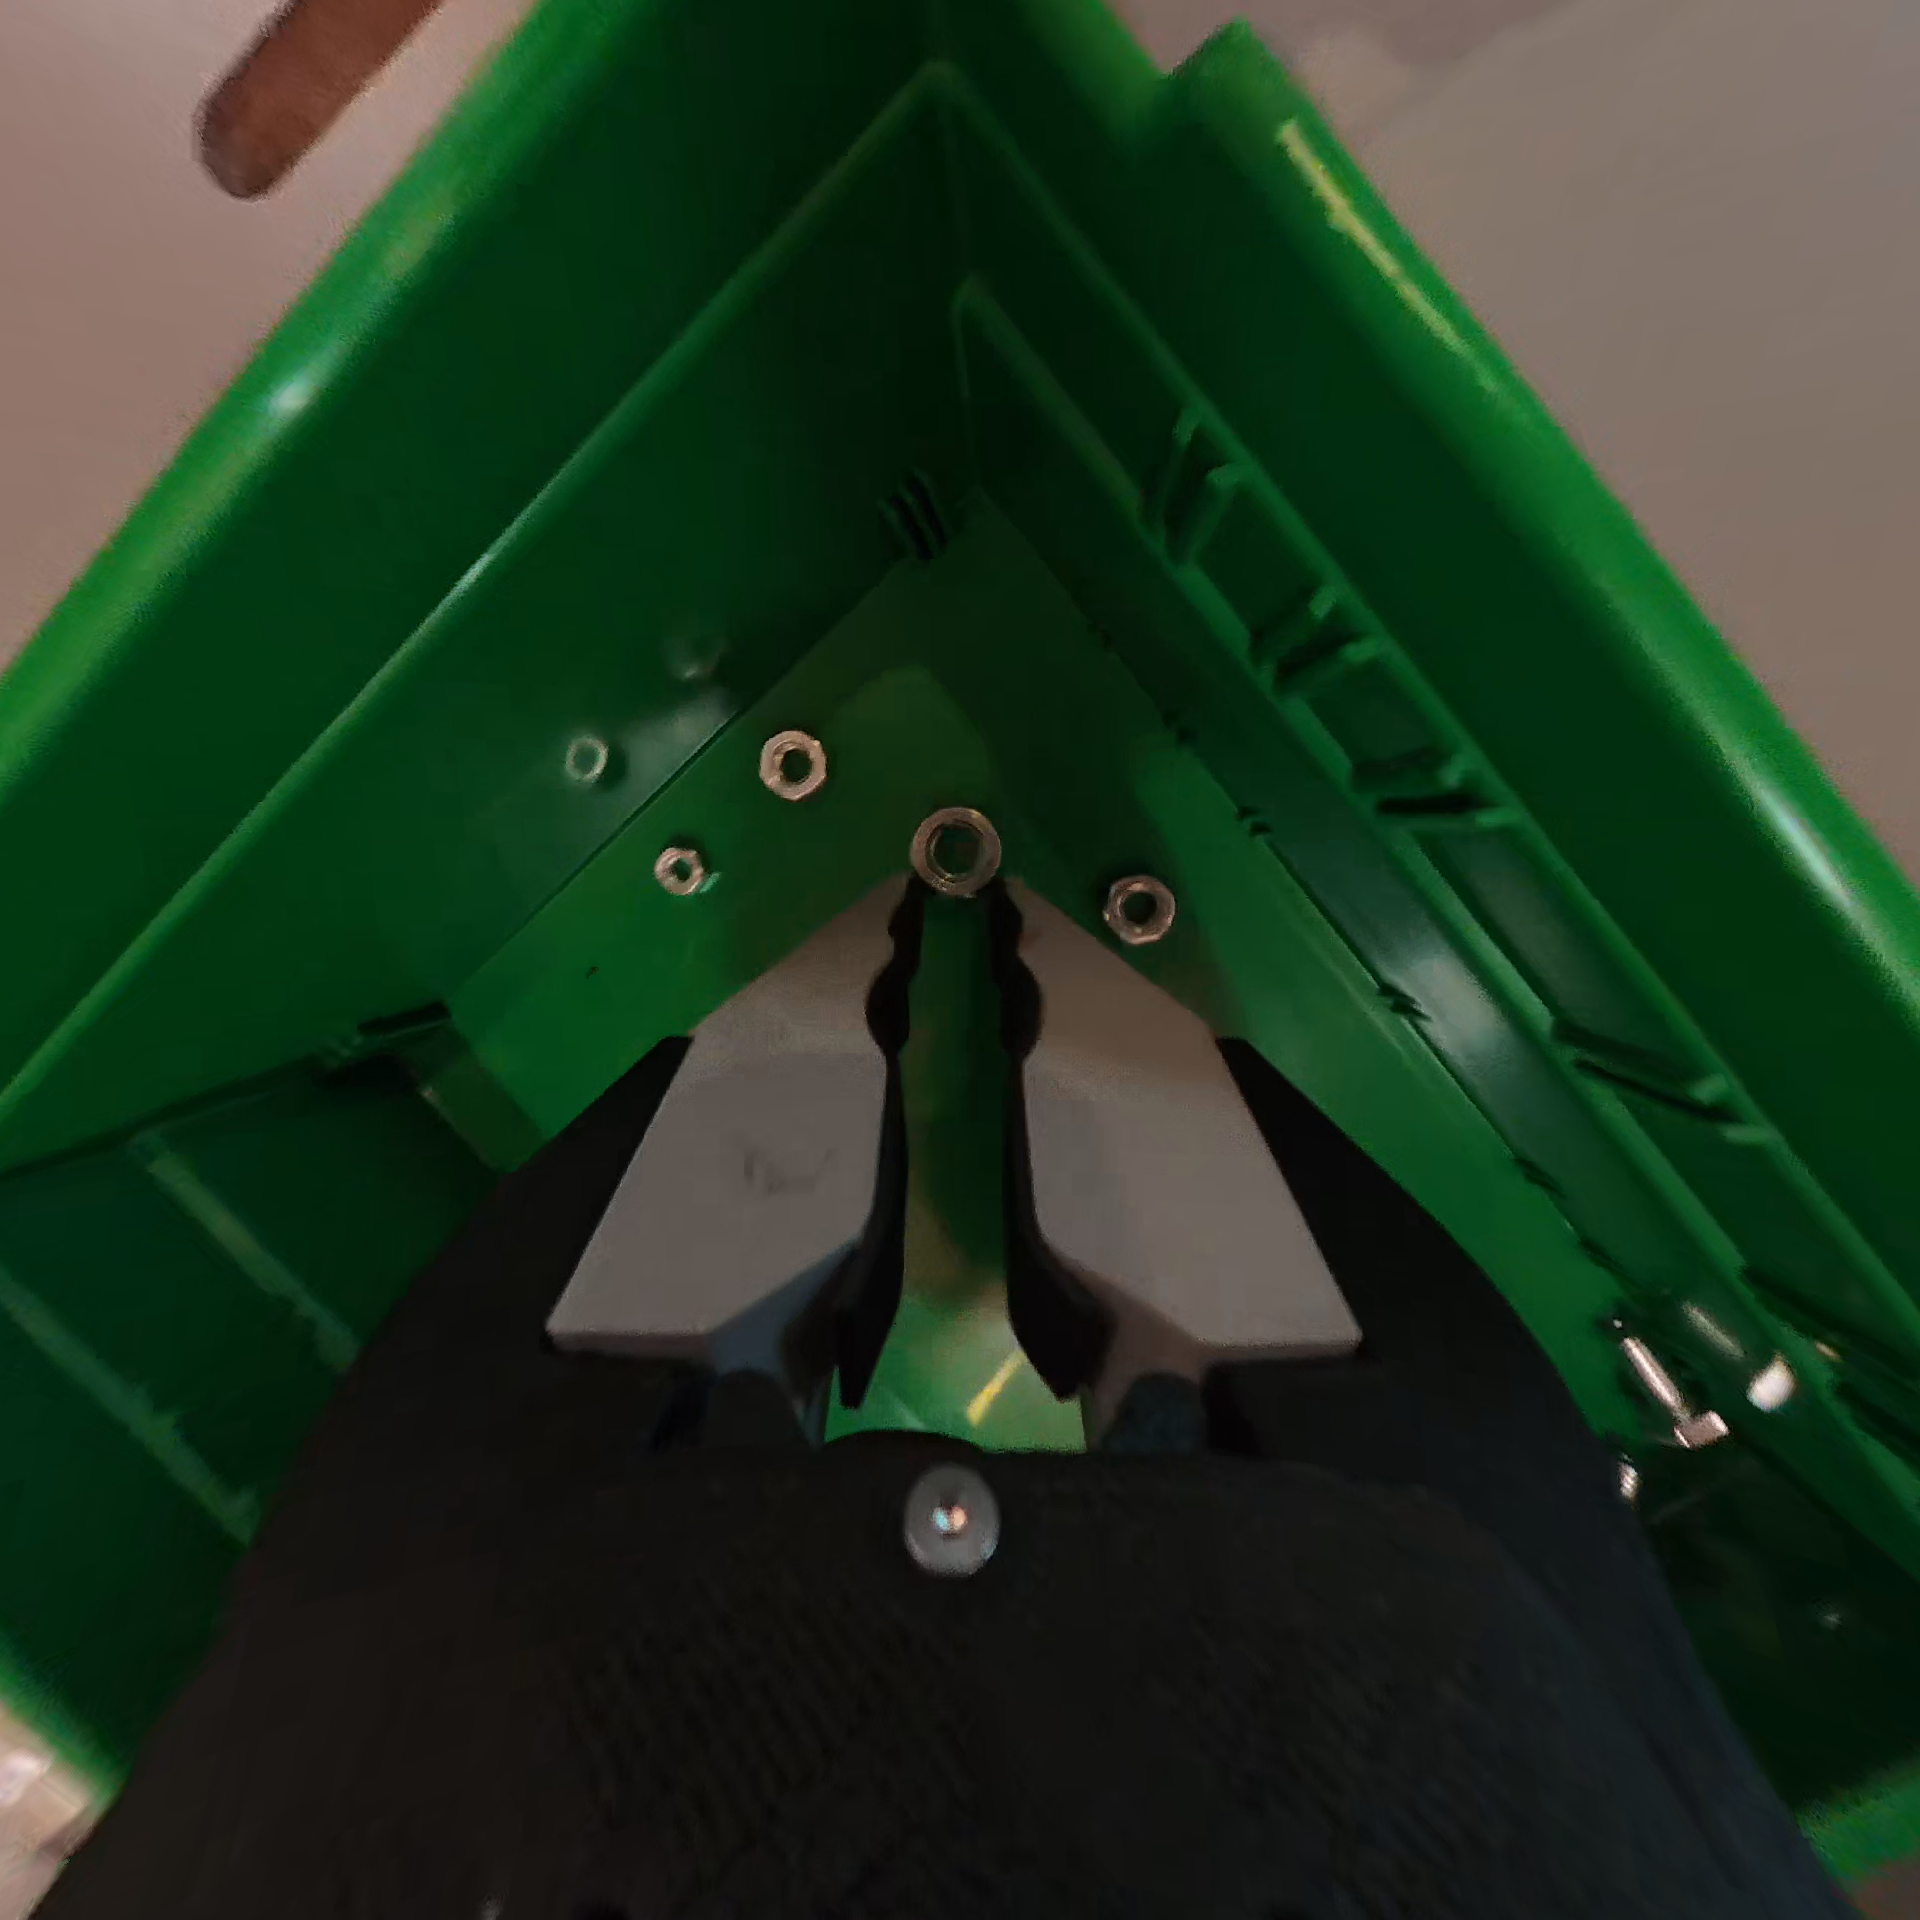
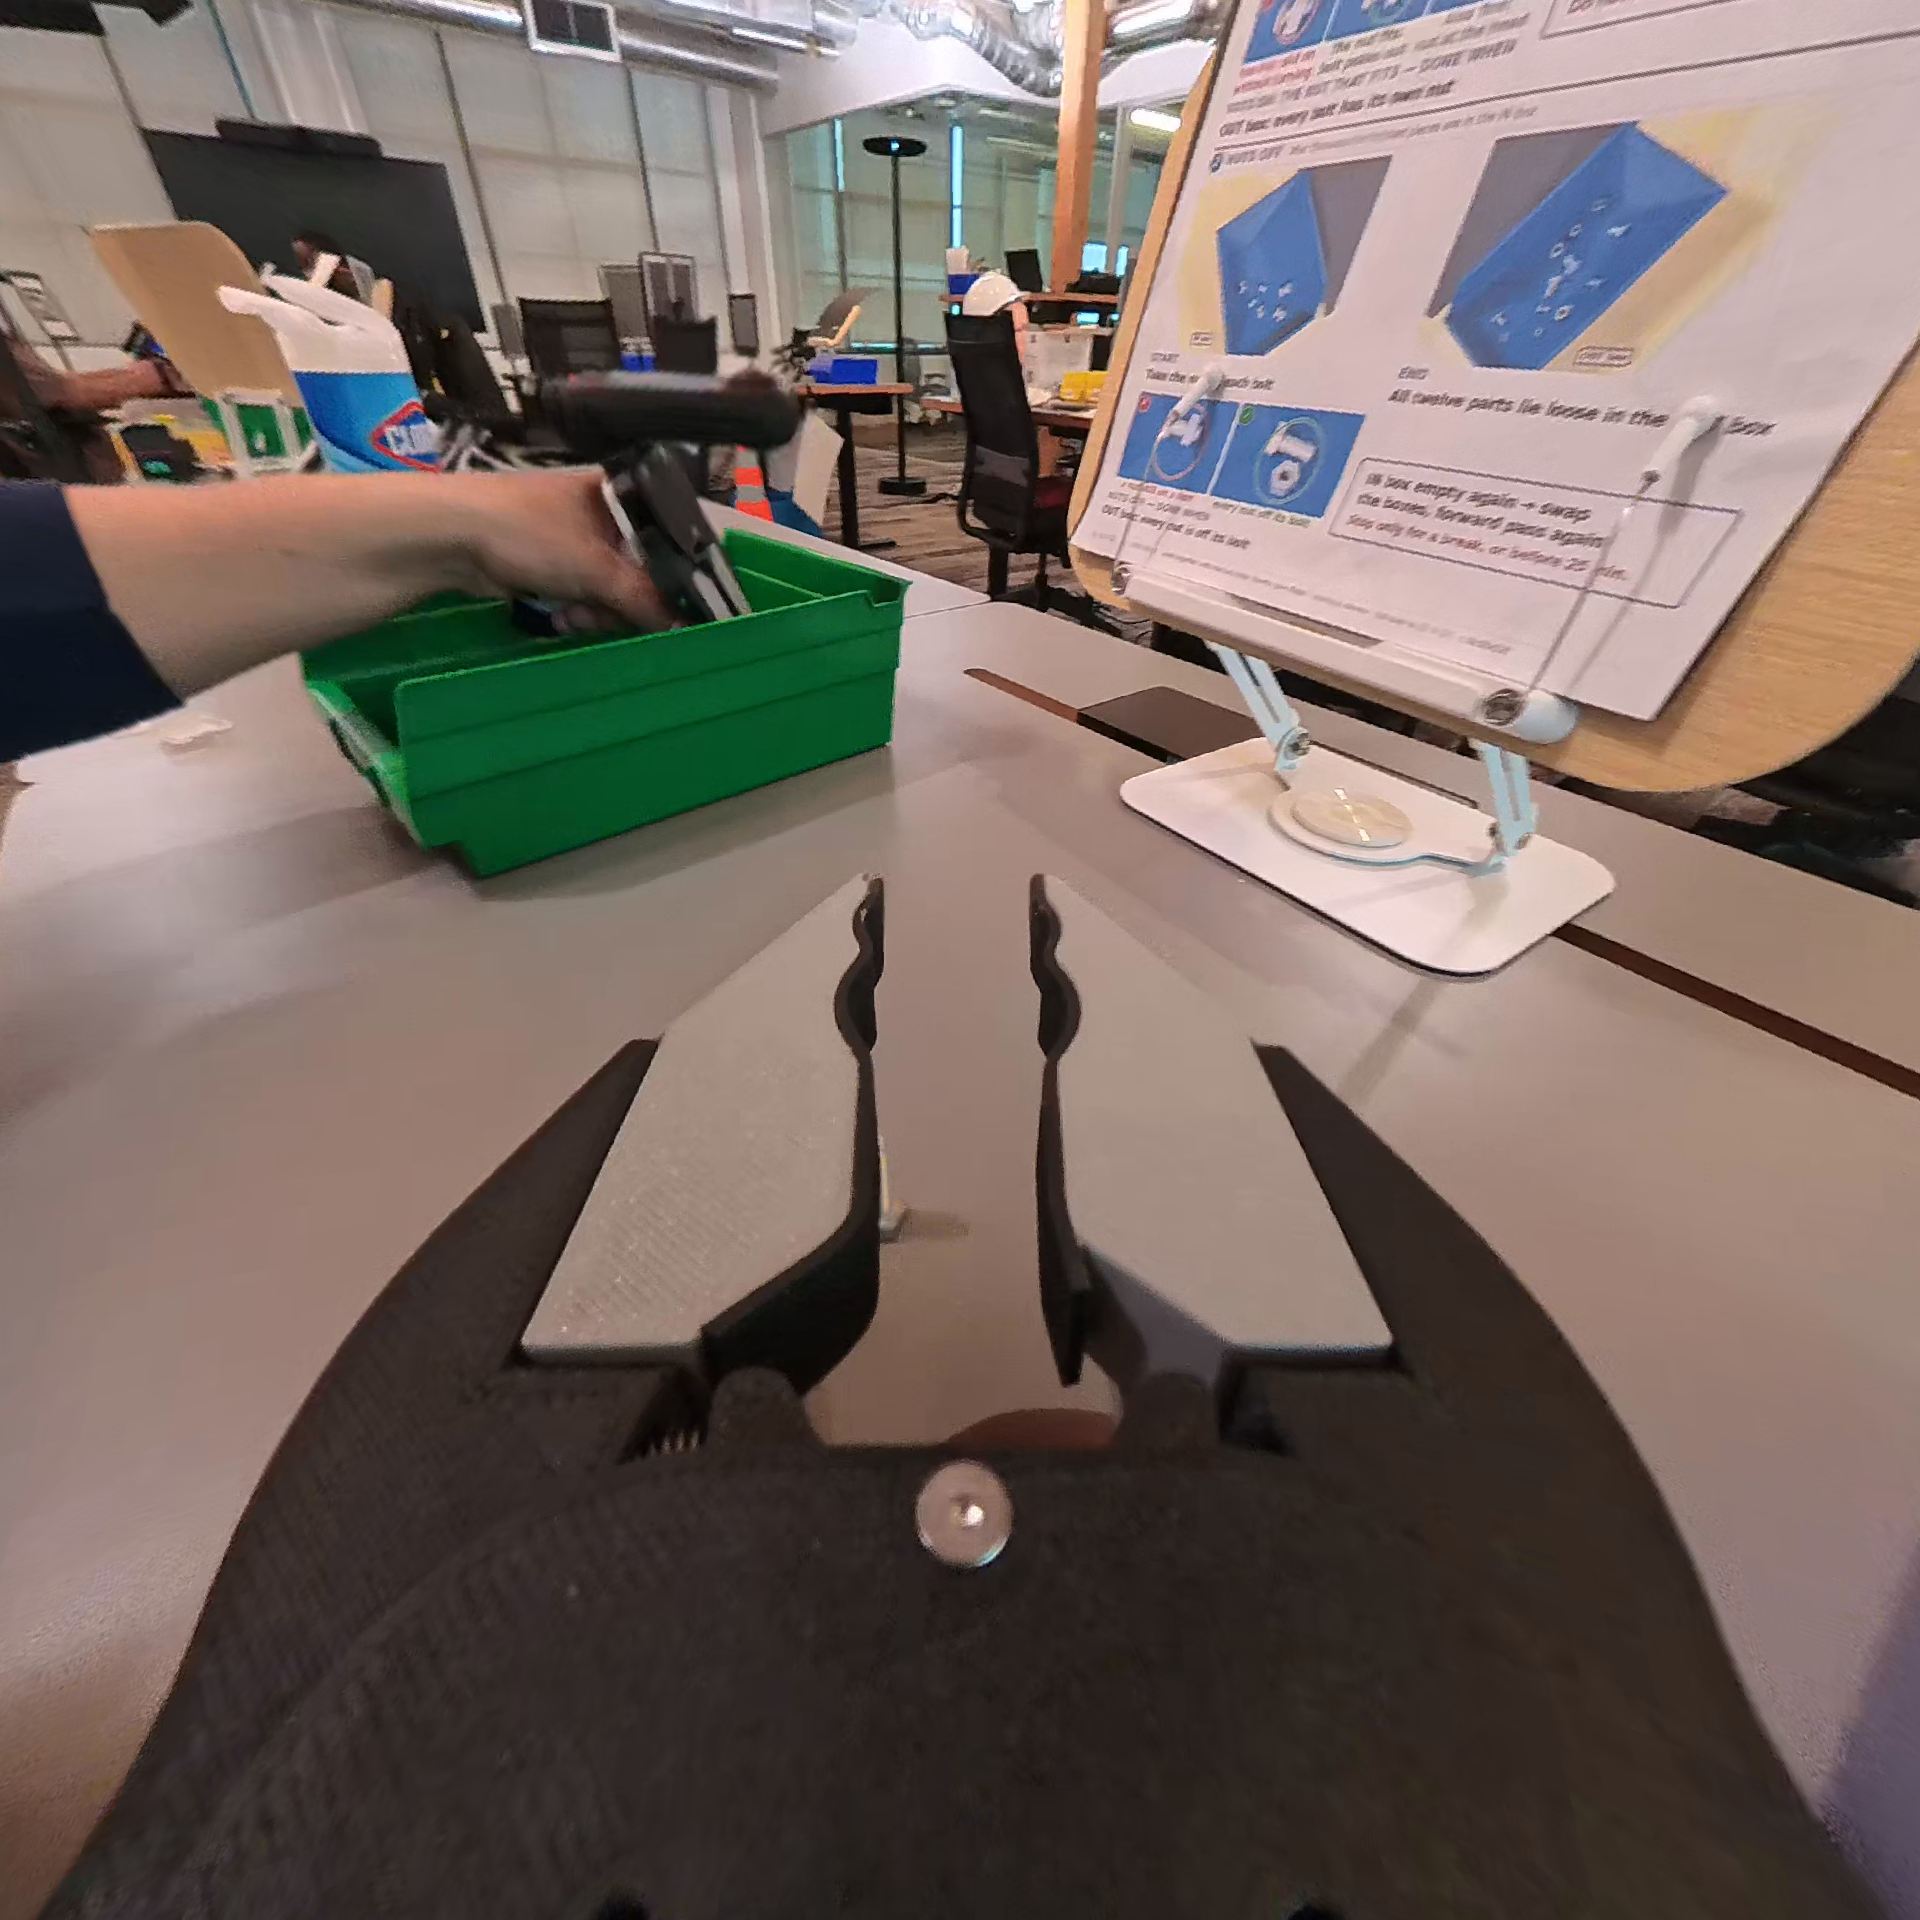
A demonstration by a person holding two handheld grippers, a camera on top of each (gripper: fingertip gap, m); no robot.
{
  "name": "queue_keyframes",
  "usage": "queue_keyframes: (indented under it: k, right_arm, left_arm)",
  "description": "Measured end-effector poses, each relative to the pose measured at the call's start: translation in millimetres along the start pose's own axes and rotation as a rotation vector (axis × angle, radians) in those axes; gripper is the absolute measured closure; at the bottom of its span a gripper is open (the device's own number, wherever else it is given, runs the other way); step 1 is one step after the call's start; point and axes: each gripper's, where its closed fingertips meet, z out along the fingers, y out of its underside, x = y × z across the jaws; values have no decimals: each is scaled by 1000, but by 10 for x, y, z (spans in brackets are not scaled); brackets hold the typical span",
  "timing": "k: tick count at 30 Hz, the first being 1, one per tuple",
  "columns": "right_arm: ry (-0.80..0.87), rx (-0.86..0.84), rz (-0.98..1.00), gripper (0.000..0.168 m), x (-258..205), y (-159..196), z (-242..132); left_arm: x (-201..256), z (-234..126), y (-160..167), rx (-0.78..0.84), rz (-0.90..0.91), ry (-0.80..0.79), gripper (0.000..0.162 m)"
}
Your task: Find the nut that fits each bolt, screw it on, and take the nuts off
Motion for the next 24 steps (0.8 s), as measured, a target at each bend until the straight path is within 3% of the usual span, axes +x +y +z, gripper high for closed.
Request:
queue_keyframes:
  k: [5,10,12,16,19,21,23,24]
  right_arm:
    - [-76,-17,9,143,-200,22,61]
    - [-247,-44,54,142,-595,-11,153]
    - [-331,-43,109,139,-776,-84,175]
    - [-450,-3,166,138,-1013,-251,85]
    - [-479,-11,218,142,-1033,-235,-32]
    - [-505,-6,291,140,-1031,-226,-124]
    - [-466,-20,332,139,-946,-150,-147]
    - [-395,-79,313,147,-835,8,-107]
  left_arm:
    - [176,-734,-130,220,-12,-21,151]
    - [1454,-1452,-429,477,184,120,151]
    - [2082,-1552,-506,554,282,181,151]
    - [3185,-1658,-559,713,354,464,151]
    - [3527,-1628,-601,782,352,532,153]
    - [3639,-1636,-641,829,360,529,162]
    - [3766,-1639,-652,831,373,559,162]
    - [3803,-1574,-663,808,371,560,162]
